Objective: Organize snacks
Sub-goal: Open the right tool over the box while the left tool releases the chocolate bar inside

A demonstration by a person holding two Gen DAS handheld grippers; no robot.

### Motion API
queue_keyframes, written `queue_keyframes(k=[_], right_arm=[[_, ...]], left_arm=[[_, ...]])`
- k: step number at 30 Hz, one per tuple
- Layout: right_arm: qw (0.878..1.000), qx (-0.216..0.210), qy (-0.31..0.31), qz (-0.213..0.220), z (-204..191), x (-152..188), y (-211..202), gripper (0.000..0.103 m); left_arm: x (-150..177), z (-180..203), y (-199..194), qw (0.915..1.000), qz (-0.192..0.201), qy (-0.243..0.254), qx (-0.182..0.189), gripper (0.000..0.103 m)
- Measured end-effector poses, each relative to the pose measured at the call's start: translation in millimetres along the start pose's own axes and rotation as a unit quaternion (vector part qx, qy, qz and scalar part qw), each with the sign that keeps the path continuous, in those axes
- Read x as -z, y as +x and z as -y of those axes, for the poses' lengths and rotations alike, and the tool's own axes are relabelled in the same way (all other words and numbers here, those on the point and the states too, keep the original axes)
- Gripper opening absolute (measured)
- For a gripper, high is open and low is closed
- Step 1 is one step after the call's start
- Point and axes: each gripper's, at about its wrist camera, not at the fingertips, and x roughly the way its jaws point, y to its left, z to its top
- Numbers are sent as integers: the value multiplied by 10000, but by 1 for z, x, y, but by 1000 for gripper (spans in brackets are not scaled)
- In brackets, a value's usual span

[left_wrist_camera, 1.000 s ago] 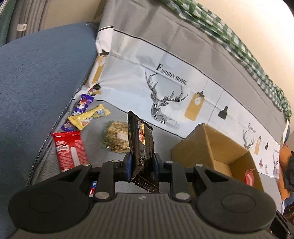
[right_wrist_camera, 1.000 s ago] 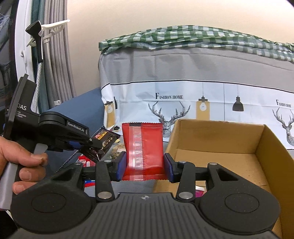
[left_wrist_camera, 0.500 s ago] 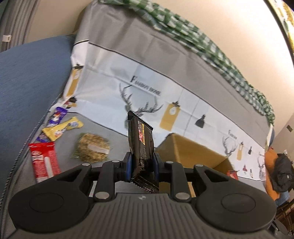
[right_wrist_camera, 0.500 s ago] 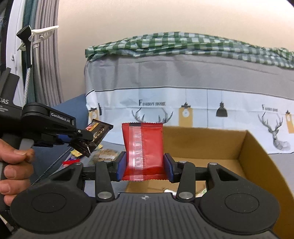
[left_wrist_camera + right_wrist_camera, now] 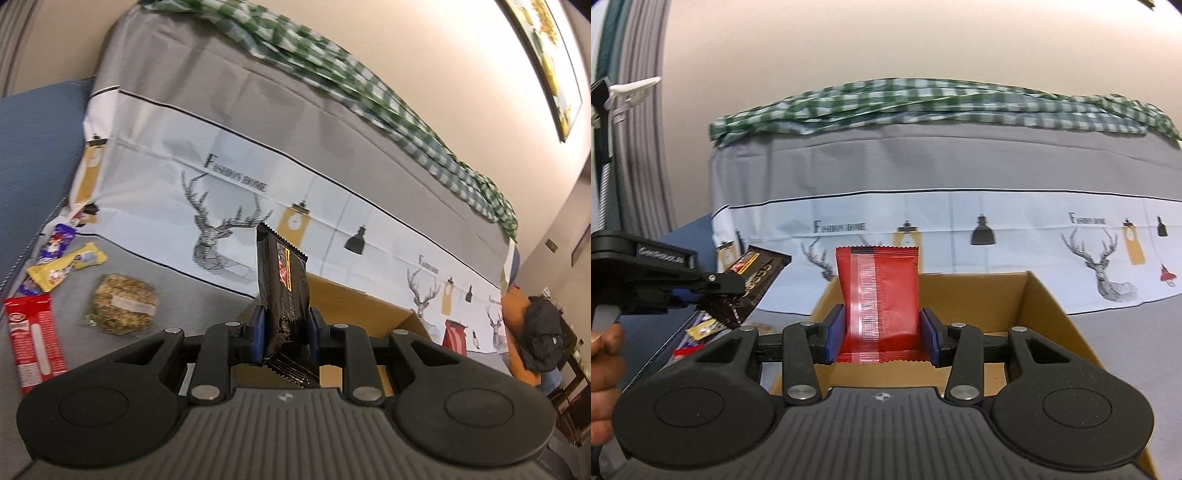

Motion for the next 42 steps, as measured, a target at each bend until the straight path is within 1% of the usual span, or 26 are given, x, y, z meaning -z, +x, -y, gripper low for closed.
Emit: queue_keyframes(k=[8, 13, 21, 29, 32, 42], right_arm=[[9994, 296, 178, 55, 20, -3, 4, 45], [9985, 495, 201, 149, 31, -7, 4, 45], [9944, 900, 523, 170, 59, -11, 5, 45], [9930, 1007, 596, 187, 68, -12, 6, 45], [9931, 996, 611, 128, 70, -11, 8, 45], [9930, 1019, 589, 116, 69, -13, 9, 45]], left_arm=[[8, 24, 9, 9990, -27, 209, 383, 26], [12, 35, 13, 9982, -63, 276, 525, 25], [19, 50, 16, 9962, -74, 455, 741, 25], [26, 64, 18, 9929, -96, 702, 960, 26], [30, 69, 20, 9913, -133, 807, 1036, 26], [37, 83, 24, 9879, -197, 1053, 1121, 26]])
